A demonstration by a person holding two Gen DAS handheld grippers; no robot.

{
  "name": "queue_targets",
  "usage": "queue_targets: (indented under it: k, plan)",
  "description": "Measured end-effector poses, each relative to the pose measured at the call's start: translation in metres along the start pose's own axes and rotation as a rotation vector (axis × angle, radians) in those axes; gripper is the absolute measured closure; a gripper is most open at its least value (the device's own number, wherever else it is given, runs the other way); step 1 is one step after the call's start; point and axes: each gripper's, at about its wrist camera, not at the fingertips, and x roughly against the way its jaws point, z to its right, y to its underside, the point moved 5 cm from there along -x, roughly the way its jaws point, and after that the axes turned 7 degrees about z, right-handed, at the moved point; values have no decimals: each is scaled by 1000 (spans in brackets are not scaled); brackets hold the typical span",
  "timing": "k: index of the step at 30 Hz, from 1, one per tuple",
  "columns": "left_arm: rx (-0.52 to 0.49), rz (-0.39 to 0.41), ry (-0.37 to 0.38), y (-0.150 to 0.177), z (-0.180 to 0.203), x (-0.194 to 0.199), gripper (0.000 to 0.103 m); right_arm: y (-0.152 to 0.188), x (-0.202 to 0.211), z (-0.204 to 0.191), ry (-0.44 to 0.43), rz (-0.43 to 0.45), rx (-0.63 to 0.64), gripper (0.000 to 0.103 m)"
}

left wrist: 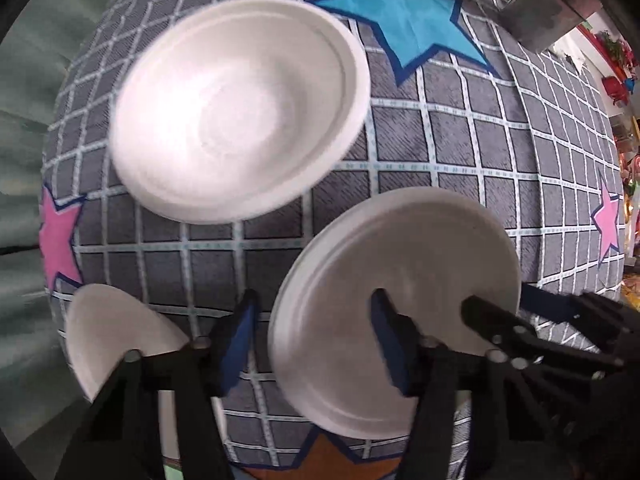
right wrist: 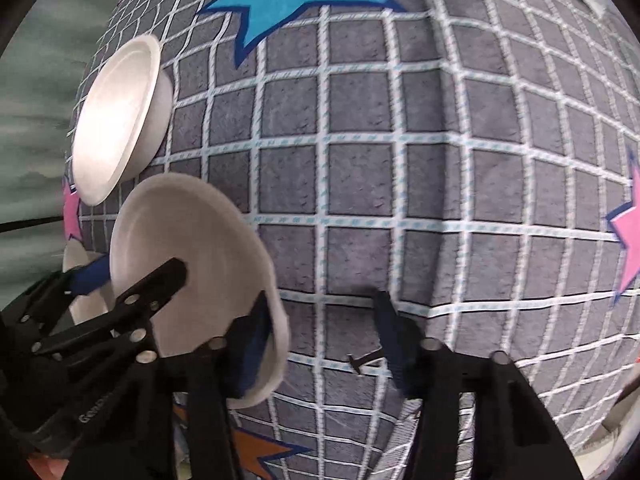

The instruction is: Organize plates and bowls

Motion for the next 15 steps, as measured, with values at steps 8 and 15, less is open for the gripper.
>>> queue_targets:
  k: [8,15]
  plan:
    - [-39,-33,20,23,12,-10,68,15,-2,-8,-62,-9,20,77]
    - [-117,-31,20,65,38,-5,68,56,7,11,-37,-23,13,77]
